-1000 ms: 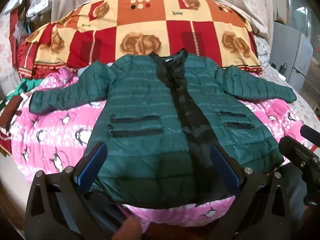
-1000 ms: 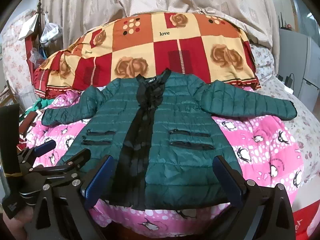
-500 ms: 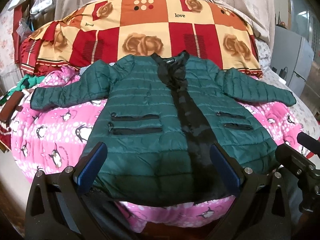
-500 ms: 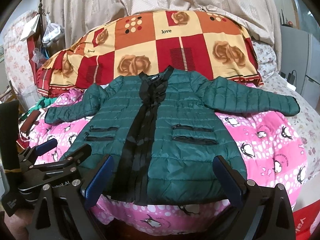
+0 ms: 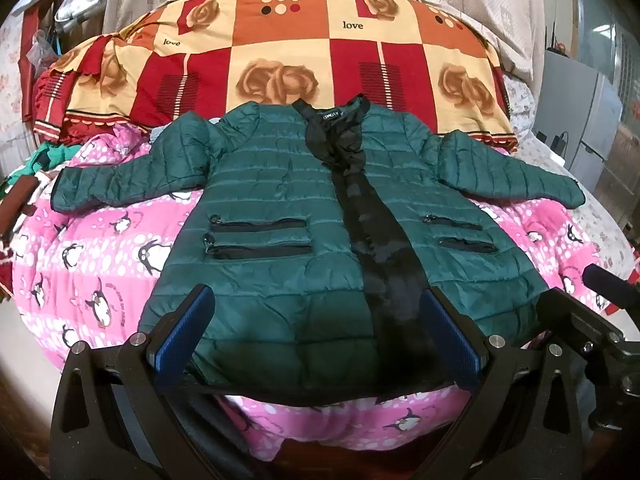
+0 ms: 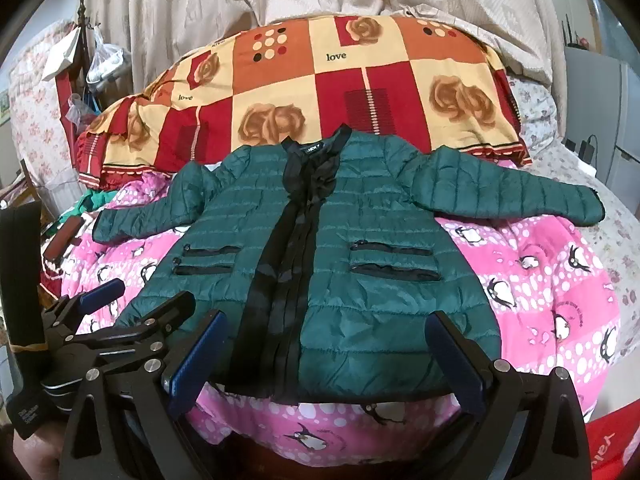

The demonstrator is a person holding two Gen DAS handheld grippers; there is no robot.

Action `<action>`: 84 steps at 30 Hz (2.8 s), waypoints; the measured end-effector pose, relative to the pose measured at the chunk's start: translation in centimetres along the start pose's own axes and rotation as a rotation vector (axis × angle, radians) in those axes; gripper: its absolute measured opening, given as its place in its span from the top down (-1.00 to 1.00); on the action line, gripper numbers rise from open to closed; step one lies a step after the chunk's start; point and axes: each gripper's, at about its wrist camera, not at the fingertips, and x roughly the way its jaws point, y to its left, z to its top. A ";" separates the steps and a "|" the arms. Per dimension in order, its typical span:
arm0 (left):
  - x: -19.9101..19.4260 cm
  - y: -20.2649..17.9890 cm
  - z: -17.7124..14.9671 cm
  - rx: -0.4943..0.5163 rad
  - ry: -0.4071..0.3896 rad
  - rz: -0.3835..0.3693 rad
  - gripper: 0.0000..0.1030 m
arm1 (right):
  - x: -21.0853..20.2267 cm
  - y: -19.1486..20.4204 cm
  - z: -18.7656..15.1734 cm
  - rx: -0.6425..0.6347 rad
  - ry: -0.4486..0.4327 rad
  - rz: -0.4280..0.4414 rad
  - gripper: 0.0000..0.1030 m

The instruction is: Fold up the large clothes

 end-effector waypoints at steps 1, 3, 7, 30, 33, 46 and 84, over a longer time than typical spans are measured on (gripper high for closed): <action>0.0 0.0 0.0 0.001 0.001 0.001 -0.99 | 0.0 0.1 0.0 -0.002 0.000 0.000 -0.91; 0.1 0.0 -0.1 0.008 0.002 0.011 -0.99 | 0.0 0.1 0.0 -0.005 0.000 0.002 -0.91; 0.3 0.0 -0.3 0.010 0.012 0.015 -0.99 | 0.0 0.1 0.0 -0.005 0.001 0.001 -0.91; 1.0 1.0 0.1 -0.015 0.028 0.030 -0.99 | 0.8 0.3 0.0 -0.024 0.010 -0.006 -0.91; 1.2 1.5 0.9 -0.023 0.018 0.041 -0.99 | 1.1 -0.1 0.7 -0.031 0.013 -0.009 -0.91; 5.0 2.4 2.7 -0.016 0.046 0.079 -0.99 | 5.2 -1.4 3.1 -0.041 0.044 -0.019 -0.91; 11.7 4.6 10.8 0.042 -0.015 0.167 -0.99 | 11.8 -2.1 9.8 -0.121 -0.038 -0.035 -0.91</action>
